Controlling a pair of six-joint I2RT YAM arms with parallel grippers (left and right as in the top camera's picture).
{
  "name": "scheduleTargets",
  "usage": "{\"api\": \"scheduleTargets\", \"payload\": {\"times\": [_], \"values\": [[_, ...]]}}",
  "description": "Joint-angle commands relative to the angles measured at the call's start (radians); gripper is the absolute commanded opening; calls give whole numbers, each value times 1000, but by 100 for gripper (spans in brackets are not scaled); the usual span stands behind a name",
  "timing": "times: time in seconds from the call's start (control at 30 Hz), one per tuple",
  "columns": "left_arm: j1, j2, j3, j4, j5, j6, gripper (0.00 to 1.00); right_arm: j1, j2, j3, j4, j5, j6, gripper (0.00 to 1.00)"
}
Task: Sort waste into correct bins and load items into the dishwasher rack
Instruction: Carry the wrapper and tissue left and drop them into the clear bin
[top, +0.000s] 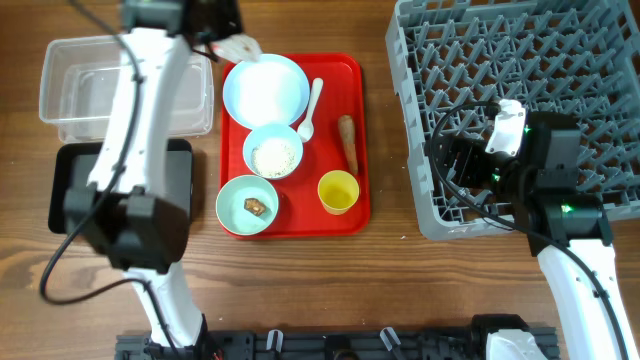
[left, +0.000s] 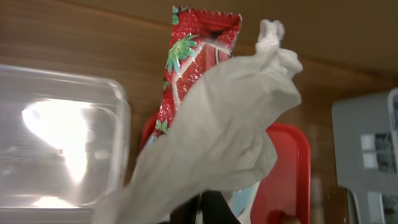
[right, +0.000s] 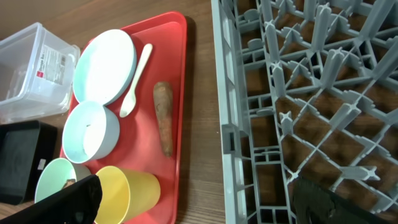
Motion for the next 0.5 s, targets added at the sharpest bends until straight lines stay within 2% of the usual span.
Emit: {"api": "scheduleTargets", "payload": {"times": [0.0,0.17,0.43,0.47], "values": [[85,0,-2,-18,-58,-16,4,5,6,19,-6,-17,9,100],[194,43,-15,-19,-84,-26,4,5,6,19,-6,-16,31,100],[307,203,-18,-27,-74,-181,4,5,6,19,-10,-17,34,100],[313,216,-18,-31,-63,-181,9,5,6,19,-12,-17,35,100]]}}
